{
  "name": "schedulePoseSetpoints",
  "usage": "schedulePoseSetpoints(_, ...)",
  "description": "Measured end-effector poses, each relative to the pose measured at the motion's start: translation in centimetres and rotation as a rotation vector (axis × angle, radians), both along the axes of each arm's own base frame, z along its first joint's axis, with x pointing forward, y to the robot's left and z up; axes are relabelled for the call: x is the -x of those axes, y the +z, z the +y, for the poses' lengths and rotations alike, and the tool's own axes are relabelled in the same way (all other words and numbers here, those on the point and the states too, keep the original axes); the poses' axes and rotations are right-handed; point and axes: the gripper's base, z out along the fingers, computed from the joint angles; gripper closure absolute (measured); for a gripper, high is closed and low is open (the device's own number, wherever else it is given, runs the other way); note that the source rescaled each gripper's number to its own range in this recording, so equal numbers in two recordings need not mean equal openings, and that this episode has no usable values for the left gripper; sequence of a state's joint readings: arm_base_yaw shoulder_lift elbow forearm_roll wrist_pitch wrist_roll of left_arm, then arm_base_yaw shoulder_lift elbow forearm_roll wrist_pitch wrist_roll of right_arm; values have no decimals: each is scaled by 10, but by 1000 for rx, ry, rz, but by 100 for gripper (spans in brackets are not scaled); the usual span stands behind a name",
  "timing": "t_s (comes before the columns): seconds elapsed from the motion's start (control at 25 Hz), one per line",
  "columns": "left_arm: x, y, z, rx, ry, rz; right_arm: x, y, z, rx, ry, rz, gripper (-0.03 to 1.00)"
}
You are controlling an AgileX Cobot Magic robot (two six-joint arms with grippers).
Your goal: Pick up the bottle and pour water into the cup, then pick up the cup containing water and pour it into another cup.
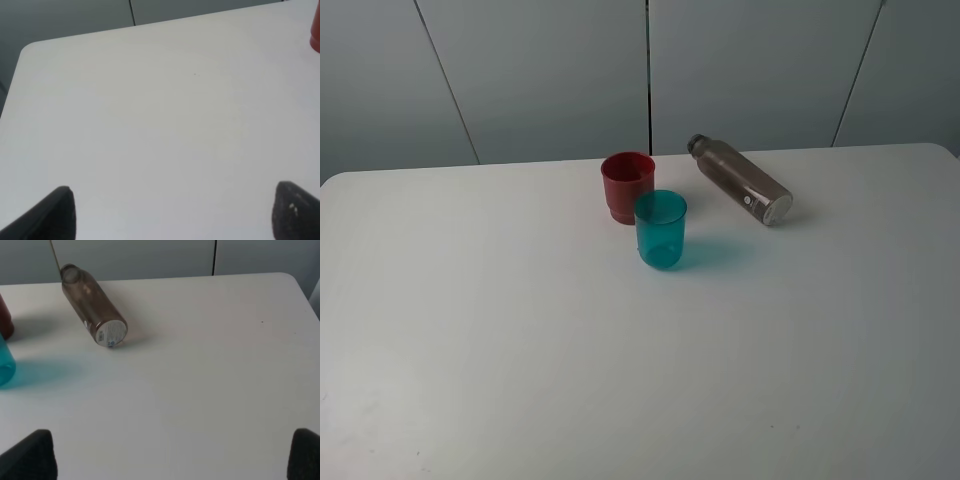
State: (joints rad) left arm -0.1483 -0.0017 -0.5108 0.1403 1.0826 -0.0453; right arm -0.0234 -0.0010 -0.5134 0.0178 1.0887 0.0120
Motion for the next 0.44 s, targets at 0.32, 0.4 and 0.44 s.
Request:
schedulePoseSetpoints(0.32, 0, 0, 0, 0, 0, 0, 0, 0, 0, 0, -2, 0, -3)
schedulePoseSetpoints(0.4, 0, 0, 0, 0, 0, 0, 0, 0, 0, 0, -2, 0, -3)
schedulePoseSetpoints(0.44, 0, 0, 0, 0, 0, 0, 0, 0, 0, 0, -2, 0, -3)
